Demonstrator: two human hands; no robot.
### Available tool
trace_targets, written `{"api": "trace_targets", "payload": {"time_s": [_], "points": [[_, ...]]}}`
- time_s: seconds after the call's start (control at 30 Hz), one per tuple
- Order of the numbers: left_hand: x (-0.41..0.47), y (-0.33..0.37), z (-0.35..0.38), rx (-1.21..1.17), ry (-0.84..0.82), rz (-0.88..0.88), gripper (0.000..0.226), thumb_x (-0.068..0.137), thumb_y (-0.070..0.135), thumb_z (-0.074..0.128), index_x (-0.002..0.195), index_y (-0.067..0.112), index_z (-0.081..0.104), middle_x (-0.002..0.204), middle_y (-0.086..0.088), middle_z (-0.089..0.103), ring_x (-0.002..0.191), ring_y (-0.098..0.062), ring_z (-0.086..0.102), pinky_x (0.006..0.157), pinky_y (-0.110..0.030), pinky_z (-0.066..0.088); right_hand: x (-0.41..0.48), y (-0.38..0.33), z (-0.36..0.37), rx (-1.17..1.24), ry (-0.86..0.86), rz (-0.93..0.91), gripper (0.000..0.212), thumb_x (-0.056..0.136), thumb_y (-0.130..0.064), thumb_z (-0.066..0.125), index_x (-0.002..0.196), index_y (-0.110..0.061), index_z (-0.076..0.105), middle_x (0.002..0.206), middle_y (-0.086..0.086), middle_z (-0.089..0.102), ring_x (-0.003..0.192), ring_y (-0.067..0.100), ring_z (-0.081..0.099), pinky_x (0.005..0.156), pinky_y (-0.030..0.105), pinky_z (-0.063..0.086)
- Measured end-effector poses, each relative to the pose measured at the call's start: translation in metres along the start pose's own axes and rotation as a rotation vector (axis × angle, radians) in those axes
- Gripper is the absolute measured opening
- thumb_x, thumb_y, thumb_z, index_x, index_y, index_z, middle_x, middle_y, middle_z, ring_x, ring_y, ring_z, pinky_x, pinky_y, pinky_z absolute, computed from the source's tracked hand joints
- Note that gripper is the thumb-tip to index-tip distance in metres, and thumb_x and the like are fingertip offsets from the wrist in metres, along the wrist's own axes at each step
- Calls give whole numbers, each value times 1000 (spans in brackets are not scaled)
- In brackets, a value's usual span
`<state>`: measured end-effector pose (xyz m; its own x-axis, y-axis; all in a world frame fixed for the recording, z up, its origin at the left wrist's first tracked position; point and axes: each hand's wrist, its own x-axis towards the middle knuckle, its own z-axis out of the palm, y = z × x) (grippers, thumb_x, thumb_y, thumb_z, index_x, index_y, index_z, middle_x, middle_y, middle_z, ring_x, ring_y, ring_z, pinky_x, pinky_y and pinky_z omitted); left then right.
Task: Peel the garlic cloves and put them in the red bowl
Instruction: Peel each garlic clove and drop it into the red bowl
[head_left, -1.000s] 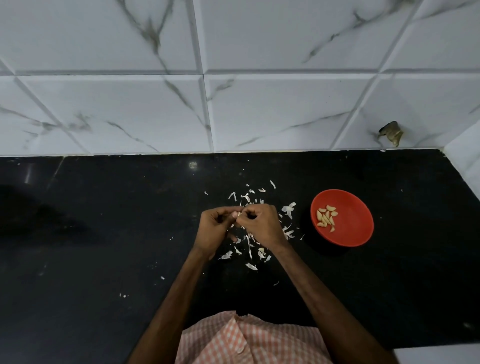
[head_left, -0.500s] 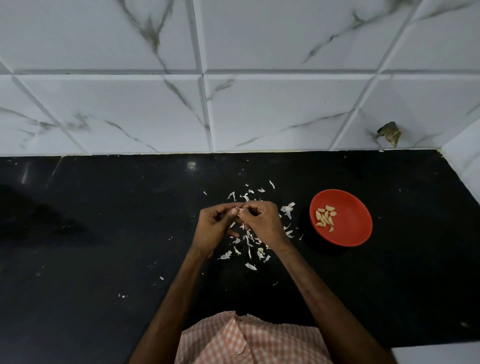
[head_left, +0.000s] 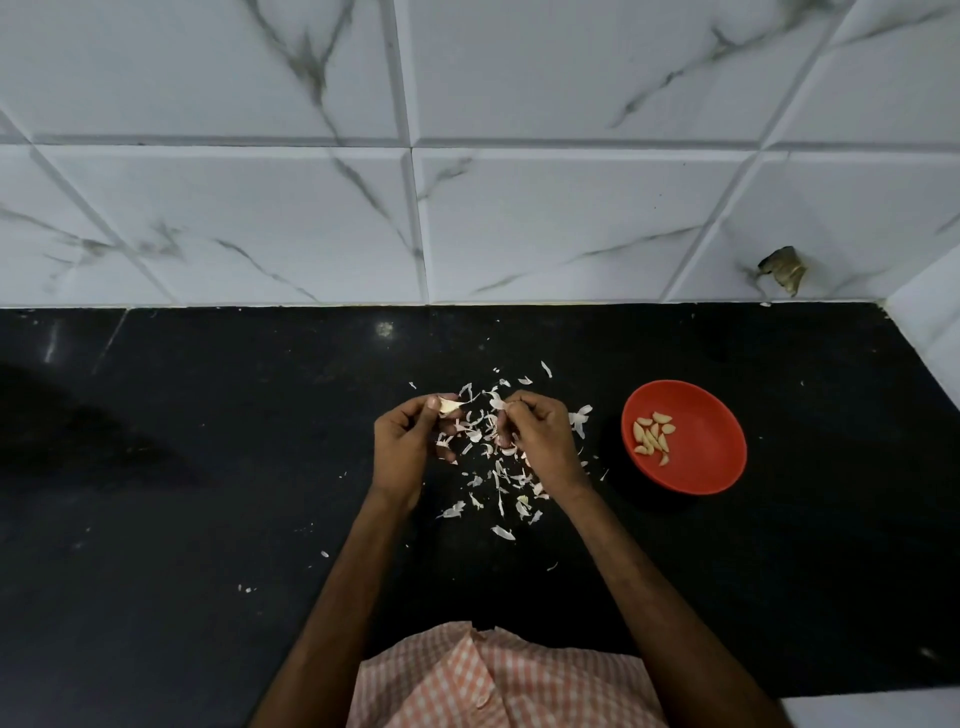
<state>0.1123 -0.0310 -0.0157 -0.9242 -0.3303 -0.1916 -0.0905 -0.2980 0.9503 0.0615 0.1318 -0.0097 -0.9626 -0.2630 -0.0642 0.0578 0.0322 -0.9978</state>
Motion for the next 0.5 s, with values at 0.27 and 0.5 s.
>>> {"api": "trace_targets", "payload": {"time_s": [0.27,0.5], "points": [[-1,-3,3,180,-31,62,20,102,17,57,105,11,76,76,2,69,65,-11,57,44,-26,44,3,26,-7,-684,-18,-17,36,96,-36,65,70,-11,62,59,-1,59,50,10,51,53,33,44],[-1,-5,1,285,-49,102,18,101,17,60,106,11,76,86,-7,74,67,-8,60,49,-24,46,7,14,-7,-655,65,-175,18,96,-5,58,100,-17,72,100,-9,72,96,5,66,85,28,55]]}}
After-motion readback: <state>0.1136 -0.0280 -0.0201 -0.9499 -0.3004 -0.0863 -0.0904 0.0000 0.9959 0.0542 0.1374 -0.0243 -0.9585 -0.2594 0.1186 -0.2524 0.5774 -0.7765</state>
